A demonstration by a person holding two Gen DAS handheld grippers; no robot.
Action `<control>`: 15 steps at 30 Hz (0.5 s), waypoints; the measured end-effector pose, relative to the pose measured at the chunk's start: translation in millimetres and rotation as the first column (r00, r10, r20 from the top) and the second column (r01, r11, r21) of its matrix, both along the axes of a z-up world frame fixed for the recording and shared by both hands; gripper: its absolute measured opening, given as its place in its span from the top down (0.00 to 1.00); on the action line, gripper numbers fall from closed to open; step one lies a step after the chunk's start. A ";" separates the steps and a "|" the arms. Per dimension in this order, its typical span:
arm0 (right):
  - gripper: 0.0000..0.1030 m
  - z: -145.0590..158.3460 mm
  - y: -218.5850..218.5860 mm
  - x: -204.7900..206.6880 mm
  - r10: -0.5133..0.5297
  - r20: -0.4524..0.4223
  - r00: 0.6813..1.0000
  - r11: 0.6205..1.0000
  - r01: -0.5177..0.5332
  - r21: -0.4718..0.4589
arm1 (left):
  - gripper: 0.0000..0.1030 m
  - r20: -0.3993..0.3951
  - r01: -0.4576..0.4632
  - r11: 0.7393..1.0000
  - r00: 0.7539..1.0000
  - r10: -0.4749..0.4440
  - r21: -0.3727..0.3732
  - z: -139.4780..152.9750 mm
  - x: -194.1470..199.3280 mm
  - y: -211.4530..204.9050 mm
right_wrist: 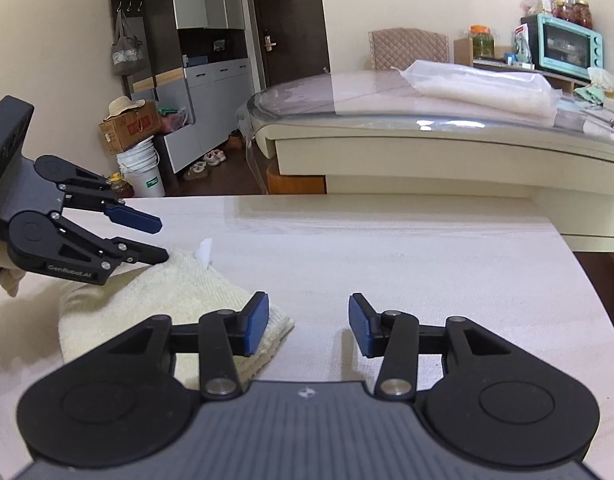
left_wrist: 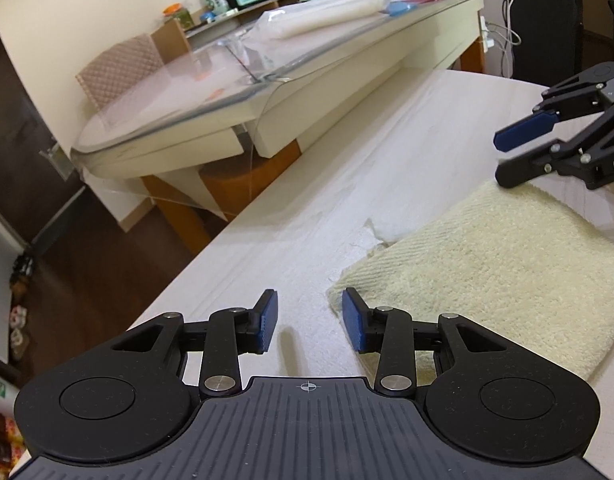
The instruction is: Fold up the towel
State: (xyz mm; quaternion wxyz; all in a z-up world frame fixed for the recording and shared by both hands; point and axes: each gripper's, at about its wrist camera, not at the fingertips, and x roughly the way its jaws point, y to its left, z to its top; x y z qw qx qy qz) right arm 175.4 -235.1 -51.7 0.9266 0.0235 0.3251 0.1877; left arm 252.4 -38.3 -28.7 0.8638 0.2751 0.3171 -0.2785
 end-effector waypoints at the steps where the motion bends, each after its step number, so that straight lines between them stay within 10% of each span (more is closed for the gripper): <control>1: 0.50 -0.2 1.2 0.4 0.005 -0.005 1.000 1.000 -0.005 -0.002 | 0.61 0.000 -0.004 1.000 1.000 0.004 -0.004 0.0 0.6 0.5; 15: 0.50 20.1 26.7 -54.6 0.181 0.069 0.981 0.983 -0.180 -0.025 | 0.62 0.010 -0.018 0.995 1.000 0.019 -0.103 25.9 -78.5 28.9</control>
